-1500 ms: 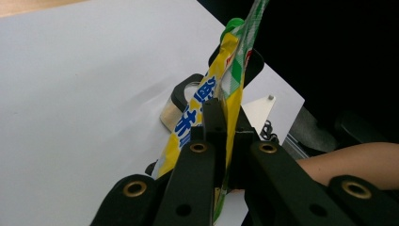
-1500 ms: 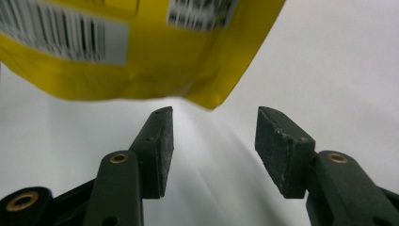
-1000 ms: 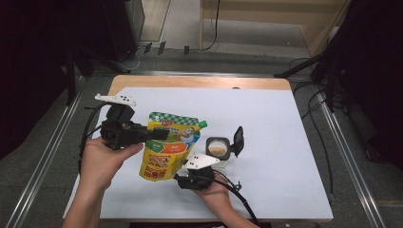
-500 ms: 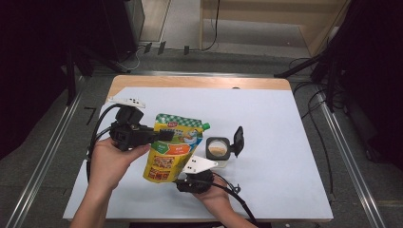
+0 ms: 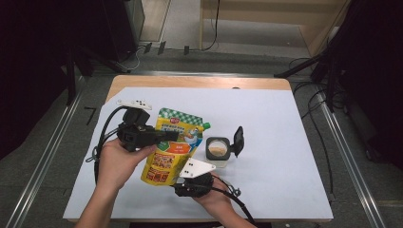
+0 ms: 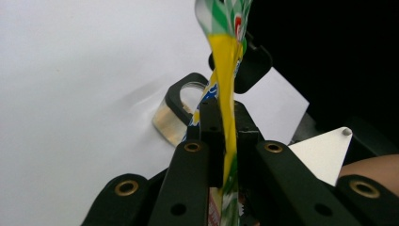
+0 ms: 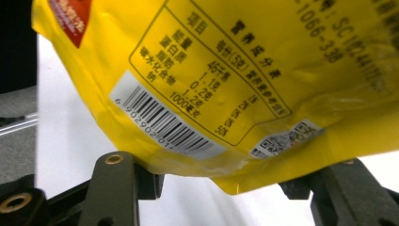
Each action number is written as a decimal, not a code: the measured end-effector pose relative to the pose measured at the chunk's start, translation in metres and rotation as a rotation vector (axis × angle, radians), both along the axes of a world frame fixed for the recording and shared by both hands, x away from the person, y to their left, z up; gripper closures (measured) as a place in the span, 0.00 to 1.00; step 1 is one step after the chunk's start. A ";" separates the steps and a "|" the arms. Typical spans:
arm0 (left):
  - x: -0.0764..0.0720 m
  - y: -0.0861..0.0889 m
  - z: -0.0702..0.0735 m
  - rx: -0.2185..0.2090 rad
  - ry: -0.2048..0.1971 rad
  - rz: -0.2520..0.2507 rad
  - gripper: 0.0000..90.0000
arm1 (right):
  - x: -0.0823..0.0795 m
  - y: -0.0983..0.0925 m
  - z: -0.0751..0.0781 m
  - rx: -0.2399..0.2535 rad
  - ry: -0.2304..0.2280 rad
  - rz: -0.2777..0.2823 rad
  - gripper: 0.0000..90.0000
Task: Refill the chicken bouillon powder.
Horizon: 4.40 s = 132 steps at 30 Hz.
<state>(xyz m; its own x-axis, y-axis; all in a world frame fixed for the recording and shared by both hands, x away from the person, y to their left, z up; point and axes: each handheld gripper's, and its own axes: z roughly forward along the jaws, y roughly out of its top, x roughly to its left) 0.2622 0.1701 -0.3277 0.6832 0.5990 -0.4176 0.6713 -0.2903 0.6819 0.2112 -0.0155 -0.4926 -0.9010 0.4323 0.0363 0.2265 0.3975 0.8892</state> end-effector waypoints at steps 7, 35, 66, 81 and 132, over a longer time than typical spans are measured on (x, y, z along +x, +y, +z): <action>0.001 -0.002 -0.004 0.015 -0.048 -0.046 0.94 | -0.005 -0.001 0.011 0.052 0.072 0.045 0.52; 0.014 -0.019 -0.028 0.040 0.007 -0.116 0.84 | -0.012 -0.002 0.020 0.074 0.167 0.127 0.58; 0.021 -0.048 -0.045 0.092 0.108 -0.085 0.74 | -0.022 0.003 0.021 0.019 0.162 0.024 0.57; 0.026 -0.064 -0.045 0.164 0.169 -0.053 0.75 | -0.027 0.006 0.023 -0.064 0.101 -0.021 0.56; 0.026 -0.061 -0.032 0.194 0.234 -0.041 0.82 | -0.024 0.002 0.033 -0.063 0.113 0.035 0.63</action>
